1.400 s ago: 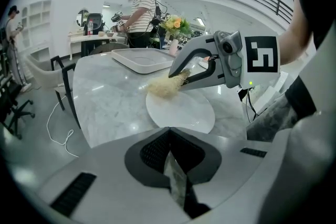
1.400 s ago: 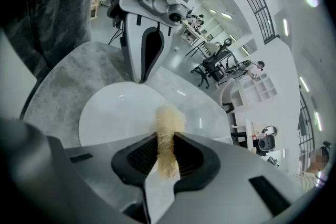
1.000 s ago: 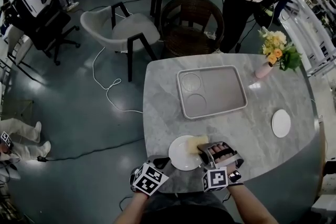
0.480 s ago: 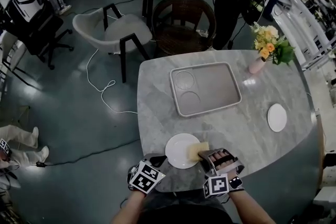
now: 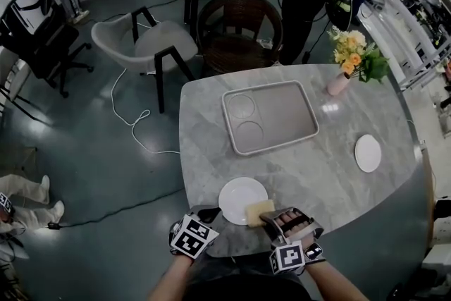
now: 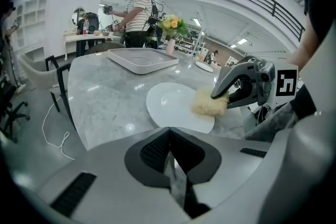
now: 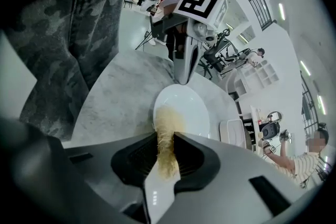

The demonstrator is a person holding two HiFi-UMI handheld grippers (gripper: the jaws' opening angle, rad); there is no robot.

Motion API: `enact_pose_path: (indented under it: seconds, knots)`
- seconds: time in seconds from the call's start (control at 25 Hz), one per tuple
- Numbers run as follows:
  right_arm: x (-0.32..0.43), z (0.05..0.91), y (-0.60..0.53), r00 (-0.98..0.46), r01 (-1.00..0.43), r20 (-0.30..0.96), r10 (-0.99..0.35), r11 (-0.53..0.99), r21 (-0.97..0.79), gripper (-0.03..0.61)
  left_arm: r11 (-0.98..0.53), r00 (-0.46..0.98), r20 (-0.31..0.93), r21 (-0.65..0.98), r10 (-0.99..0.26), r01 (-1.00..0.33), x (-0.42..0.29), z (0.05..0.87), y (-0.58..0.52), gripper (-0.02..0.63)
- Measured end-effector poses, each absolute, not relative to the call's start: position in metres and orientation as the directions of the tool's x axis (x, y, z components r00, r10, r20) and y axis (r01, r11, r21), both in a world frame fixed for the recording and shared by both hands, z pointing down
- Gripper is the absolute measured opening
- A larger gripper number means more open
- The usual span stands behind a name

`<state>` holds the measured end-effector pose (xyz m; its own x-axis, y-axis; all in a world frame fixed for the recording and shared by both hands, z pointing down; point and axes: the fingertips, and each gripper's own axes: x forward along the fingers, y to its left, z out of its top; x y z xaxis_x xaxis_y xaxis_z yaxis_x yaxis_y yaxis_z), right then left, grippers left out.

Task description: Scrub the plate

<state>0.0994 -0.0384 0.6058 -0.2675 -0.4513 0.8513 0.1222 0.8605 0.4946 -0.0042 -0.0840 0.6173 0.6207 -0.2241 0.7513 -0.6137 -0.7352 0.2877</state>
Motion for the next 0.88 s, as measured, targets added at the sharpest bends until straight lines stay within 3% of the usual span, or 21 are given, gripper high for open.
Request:
enact_pose_path:
  seconds: [0.88]
  knots:
    - [0.04, 0.609, -0.024, -0.39, 0.322, 0.874, -0.291, 0.846, 0.425, 0.081, -0.734, 0.617, 0.754, 0.285, -0.225, -0.616, -0.002, 0.618, -0.085, 0.012]
